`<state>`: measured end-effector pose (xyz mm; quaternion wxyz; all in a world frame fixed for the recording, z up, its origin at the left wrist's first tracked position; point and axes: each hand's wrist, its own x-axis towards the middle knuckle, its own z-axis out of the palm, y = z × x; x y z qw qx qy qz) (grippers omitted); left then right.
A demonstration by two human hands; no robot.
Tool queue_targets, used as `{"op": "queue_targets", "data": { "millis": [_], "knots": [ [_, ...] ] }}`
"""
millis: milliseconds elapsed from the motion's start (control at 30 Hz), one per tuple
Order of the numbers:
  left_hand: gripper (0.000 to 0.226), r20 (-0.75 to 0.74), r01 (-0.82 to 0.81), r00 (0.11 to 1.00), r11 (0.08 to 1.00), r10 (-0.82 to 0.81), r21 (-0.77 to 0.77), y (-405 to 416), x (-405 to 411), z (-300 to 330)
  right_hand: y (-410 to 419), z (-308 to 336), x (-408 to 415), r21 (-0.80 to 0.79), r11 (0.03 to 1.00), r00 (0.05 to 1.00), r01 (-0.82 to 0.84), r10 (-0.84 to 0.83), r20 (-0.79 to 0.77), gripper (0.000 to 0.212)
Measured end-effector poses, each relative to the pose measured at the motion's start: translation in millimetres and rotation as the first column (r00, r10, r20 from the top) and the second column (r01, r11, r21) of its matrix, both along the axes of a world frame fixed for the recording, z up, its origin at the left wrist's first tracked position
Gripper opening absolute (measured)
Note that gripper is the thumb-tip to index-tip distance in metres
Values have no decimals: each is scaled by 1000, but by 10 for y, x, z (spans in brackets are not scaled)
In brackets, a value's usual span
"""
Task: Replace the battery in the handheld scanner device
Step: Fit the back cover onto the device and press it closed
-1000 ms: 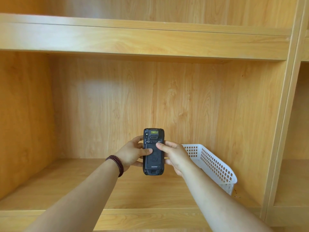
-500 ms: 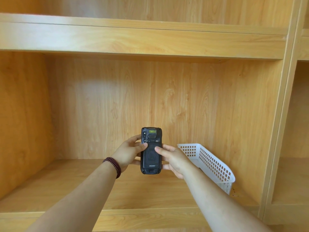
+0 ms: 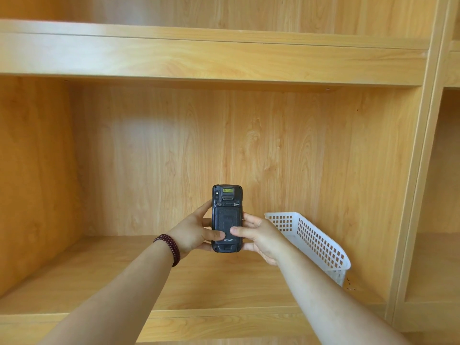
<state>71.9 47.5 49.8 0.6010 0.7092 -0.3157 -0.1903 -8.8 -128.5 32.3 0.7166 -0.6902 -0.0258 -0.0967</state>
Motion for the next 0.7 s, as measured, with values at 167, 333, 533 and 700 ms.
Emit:
{"op": "queue_targets", "data": {
  "millis": [167,333,533,700],
  "knots": [
    [96,16,-7,1000,1000,7,16,15,-29,-33,4,-7,-18,-65,998,1000,18,-19,-8,45],
    [55,-3,-40,999,999,40,-16,24,-80,-38,27,-8,-29,-59,998,999,13,-15,-35,36],
    [37,-19,-94,995,995,93,-34,20,-158,-4,89,65,-6,-39,986,985,163,-165,-59,33],
    [29,-55,-146,988,989,145,-19,22,-219,39,95,53,-26,-39,987,985,155,-158,-68,35]
  ]
}}
